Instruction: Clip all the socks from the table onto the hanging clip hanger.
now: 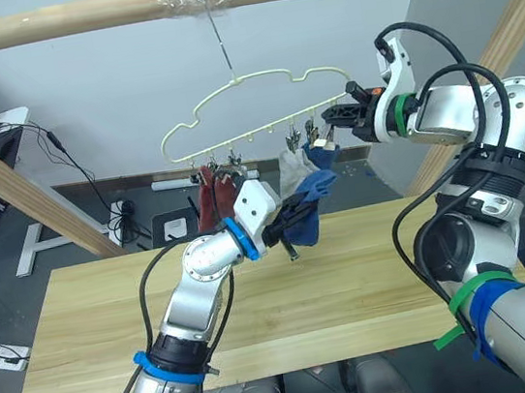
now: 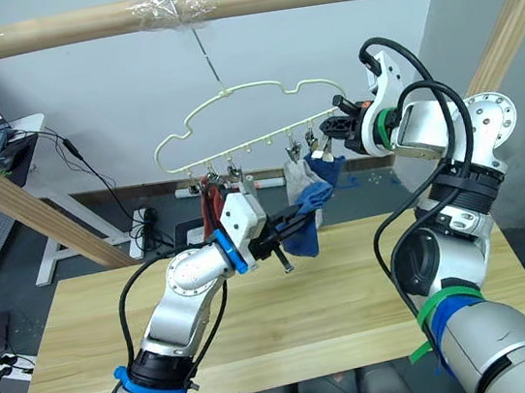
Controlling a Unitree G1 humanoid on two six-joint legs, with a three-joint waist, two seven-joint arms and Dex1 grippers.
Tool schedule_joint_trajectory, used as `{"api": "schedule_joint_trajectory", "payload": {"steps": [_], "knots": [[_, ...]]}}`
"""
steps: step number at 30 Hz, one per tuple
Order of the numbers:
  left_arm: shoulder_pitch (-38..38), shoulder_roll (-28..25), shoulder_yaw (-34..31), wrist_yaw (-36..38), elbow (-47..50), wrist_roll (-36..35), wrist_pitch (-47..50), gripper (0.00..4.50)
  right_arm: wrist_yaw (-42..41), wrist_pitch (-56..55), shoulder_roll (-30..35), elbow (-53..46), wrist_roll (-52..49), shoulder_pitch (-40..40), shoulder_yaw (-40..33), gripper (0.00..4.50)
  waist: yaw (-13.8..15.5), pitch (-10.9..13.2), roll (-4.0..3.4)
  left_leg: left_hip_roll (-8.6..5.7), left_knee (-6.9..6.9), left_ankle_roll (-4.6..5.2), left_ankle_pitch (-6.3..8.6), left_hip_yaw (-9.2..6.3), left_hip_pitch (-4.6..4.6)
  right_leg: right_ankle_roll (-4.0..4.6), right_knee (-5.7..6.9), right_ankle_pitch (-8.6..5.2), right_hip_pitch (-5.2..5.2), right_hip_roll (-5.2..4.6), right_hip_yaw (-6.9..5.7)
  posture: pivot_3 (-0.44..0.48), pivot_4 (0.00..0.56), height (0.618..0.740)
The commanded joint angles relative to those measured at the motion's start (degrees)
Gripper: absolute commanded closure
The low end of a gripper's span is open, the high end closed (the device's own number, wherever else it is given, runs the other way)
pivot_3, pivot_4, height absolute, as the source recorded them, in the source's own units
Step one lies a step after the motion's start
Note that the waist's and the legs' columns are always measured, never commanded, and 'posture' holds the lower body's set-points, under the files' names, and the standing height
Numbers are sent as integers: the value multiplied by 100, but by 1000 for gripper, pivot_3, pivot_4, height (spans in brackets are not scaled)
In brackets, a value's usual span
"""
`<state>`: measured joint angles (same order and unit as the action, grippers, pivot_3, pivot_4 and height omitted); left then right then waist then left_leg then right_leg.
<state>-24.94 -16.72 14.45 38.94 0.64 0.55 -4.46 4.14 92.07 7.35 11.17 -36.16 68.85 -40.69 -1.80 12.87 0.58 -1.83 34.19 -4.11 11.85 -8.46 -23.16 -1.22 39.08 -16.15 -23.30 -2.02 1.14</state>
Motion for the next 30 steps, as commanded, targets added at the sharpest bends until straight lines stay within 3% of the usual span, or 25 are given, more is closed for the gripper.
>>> {"api": "schedule_joint_trajectory", "payload": {"steps": [1, 22, 25, 30], "knots": [[-241, 124, 16, -337, -140, 261, -402, 4466, 360, 43, 91, -81, -468, 75, -2, 4500, 0, 0, 0, -1, 1, 1, 0, -1, -1, 0, 0, 0, 0, 0, -1, 29, 225, 740], [-816, 658, 104, -1000, -845, 701, -641, 4466, 1970, 43, 215, 203, -2379, -124, 6, 4500, -13, 2, 2, 0, 24, 12, 5, -3, -21, -5, 0, 2, 0, 1, -10, 22, 237, 740], [-718, 657, 154, -887, -698, 630, -579, 4500, 1989, 43, 217, 257, -2557, -82, -112, 3699, -15, 2, 2, 1, 24, 13, 5, -1, -23, -5, 0, 2, 0, 3, -11, 23, 236, 740], [-615, 714, 177, -739, -497, 478, -409, 4500, 1940, 43, 335, 377, -2712, 10, -258, 1862, -13, 2, 1, 2, 27, 14, 5, -2, -24, -5, 0, 2, 0, 4, -11, 24, 232, 740]]}}
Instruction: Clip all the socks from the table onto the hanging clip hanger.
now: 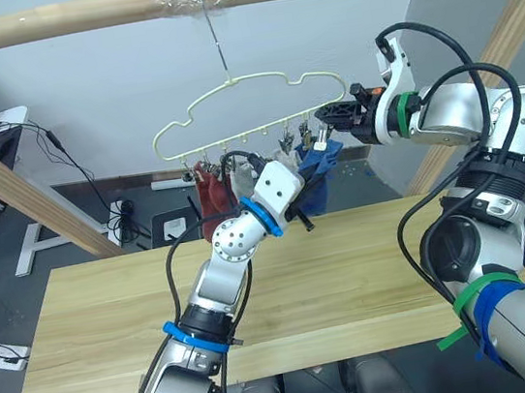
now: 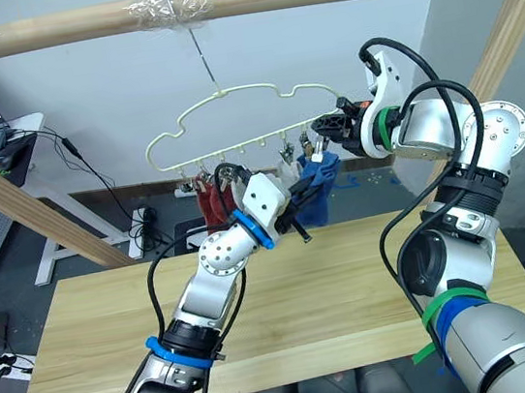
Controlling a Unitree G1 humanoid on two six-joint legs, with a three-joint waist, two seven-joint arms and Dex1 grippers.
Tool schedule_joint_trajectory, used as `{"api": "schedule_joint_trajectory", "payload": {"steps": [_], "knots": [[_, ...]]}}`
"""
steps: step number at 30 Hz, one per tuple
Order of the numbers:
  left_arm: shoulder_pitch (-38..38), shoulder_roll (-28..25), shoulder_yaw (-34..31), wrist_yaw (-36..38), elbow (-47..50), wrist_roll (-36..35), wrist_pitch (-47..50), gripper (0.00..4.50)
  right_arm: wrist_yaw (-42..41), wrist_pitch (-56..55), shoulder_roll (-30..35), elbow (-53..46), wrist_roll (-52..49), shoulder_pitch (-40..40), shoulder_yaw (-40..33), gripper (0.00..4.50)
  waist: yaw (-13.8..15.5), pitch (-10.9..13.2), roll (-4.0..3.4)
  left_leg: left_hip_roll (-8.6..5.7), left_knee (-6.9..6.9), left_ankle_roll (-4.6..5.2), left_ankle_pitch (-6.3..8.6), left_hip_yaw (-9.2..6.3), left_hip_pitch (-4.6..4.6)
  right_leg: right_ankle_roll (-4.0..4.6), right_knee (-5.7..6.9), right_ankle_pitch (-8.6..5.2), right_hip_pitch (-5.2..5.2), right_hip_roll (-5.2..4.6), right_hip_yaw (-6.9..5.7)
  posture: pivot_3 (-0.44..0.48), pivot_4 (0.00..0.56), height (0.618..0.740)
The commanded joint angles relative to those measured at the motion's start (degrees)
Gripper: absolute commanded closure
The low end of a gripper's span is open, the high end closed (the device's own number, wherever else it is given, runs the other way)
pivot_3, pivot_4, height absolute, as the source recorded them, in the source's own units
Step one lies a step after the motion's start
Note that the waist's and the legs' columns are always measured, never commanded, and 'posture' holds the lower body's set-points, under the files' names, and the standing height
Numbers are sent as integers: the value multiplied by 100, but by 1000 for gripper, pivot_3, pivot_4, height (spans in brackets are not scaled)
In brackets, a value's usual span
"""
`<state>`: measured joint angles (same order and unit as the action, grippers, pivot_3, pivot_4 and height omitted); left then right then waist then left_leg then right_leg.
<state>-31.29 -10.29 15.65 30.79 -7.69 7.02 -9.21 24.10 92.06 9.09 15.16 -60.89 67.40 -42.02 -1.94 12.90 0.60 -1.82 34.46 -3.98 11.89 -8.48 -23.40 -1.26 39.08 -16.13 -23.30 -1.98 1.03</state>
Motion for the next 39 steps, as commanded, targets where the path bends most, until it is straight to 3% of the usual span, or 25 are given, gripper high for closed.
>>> {"api": "schedule_joint_trajectory", "payload": {"steps": [1, 5, 6, 10, 14, 21, 27, 33, 39], "knots": [[31, 108, 66, 133, 379, -238, 147, 4500, -117, 44, 239, 0, -288, 182, -149, 1560, 6, 0, 0, 0, 2, 0, 0, 0, 0, 0, 0, 0, 0, 0, 0, 25, 230, 740], [44, 385, -28, 282, 461, -707, 707, 4500, -467, 44, 625, -190, -463, 77, 71, 145, 9, 0, -1, 2, 23, 3, 1, 5, -19, -5, -1, -2, 0, 0, -9, 14, 224, 740], [39, 462, -69, 301, 467, -841, 898, 4500, -667, 44, 774, -405, -495, -60, 283, 66, 10, 1, -2, 7, 33, 7, 3, 10, -27, -6, -2, -1, 0, 2, -13, 12, 222, 740], [137, 639, -160, 465, 389, -1362, 1643, 3471, -1422, -187, 1182, -1476, -403, -706, 902, 0, 5, 1, -2, 27, 46, 16, 5, 66, -40, -13, -2, -5, 0, 2, -18, 5, 217, 740], [497, 458, -283, 667, 411, -1680, 2123, 2467, -2259, -887, 1579, -2623, -131, -1725, 1559, 0, -26, 1, -2, 34, 46, 20, 6, 87, -40, -16, -4, -6, 0, 6, -17, -2, 214, 740], [1197, -793, -915, 1132, 813, -1898, 2221, 539, -4466, -3083, 2917, -3943, 1254, -3875, 2888, 0, -89, 1, -2, 42, 51, 20, 6, 87, -34, -29, -5, -14, 0, 38, -18, 10, 211, 740], [1881, -2179, -1910, 1791, 1078, -2414, 2471, 539, -5868, -4587, 3850, -4312, 2234, -5483, 3211, 0, -75, 1, -1, 53, 53, 18, 5, 87, -29, -37, -6, -20, 2, 48, -15, 48, 206, 740], [2675, -3879, -3061, 2425, 540, -2394, 2384, 539, -6985, -5614, 4434, -4448, 2698, -7150, 2401, 0, 28, 7, 7, 59, 53, 18, 6, 88, -25, -37, -9, -22, 3, 49, -12, 92, 214, 740], [3327, -4465, -3907, 2672, 224, -2517, 2250, 539, -7334, -5668, 4531, -4319, 2649, -7916, 1624, 0, 97, 14, 21, 67, 52, 18, 5, 92, -27, -41, -14, -23, 8, 16, -12, 101, 208, 740]]}}
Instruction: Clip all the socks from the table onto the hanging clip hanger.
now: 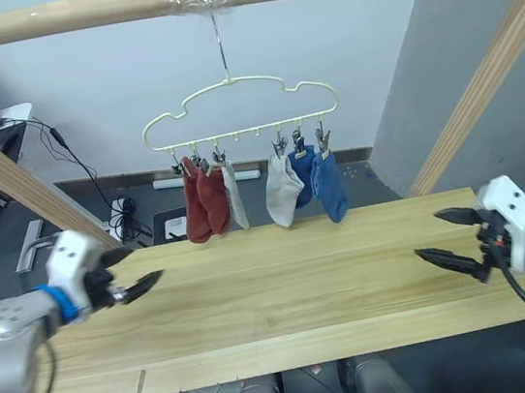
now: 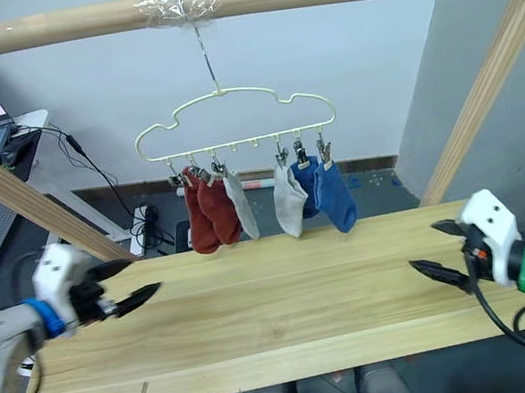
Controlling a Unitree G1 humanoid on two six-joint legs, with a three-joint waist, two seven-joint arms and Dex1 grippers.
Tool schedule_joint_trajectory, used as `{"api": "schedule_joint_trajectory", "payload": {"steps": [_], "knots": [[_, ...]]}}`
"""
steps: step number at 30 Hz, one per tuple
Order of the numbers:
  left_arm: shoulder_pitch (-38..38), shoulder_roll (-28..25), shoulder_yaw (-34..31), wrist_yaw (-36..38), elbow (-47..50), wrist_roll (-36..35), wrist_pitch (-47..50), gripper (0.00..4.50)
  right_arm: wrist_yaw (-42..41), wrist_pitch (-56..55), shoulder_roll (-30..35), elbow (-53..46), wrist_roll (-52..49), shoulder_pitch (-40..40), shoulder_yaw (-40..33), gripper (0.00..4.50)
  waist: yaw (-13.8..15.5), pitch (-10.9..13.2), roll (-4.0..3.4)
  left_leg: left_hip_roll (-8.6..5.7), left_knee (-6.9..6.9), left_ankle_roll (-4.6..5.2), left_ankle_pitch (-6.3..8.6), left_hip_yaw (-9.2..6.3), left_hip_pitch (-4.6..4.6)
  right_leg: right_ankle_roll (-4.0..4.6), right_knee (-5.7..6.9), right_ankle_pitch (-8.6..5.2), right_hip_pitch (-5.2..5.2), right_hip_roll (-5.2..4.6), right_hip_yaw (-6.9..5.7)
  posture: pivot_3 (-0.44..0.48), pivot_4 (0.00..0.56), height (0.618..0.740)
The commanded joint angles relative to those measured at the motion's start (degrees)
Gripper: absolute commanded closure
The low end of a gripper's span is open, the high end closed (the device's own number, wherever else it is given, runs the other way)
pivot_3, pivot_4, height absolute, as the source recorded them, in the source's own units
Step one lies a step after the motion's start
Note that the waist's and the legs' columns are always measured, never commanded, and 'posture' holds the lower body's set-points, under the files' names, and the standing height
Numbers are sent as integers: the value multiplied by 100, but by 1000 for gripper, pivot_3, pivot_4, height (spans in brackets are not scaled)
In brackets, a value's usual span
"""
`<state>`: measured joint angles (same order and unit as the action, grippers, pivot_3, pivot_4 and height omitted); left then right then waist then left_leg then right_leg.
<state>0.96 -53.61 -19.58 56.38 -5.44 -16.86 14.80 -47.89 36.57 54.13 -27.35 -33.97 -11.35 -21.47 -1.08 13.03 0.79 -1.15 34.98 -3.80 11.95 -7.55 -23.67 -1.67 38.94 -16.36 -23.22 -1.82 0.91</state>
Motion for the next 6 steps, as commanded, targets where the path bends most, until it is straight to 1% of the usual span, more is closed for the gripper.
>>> {"api": "schedule_joint_trajectory", "payload": {"steps": [1, 3, 6], "knots": [[117, -136, -459, 119, -25, -167, -120, 539, -117, -157, -1, -10, -7, -25, -478, 0, 24, 1, 4, 0, 0, 1, -1, 4, 0, -1, 0, 1, 1, -4, -1, 102, 208, 740], [113, -97, -532, 93, -22, -245, -3, 539, -102, -245, -36, 102, 95, 6, -482, 0, 45, 1, 7, 1, 1, 4, -4, 9, 1, -6, 0, 4, 3, -21, -3, 103, 203, 740], [147, 61, -453, 105, 192, -367, 106, 539, -86, -286, -23, 238, 158, 173, -398, 0, 104, 0, 9, 3, 1, 5, -5, 10, 0, -6, 0, 5, 3, -22, -6, 104, 193, 740]]}}
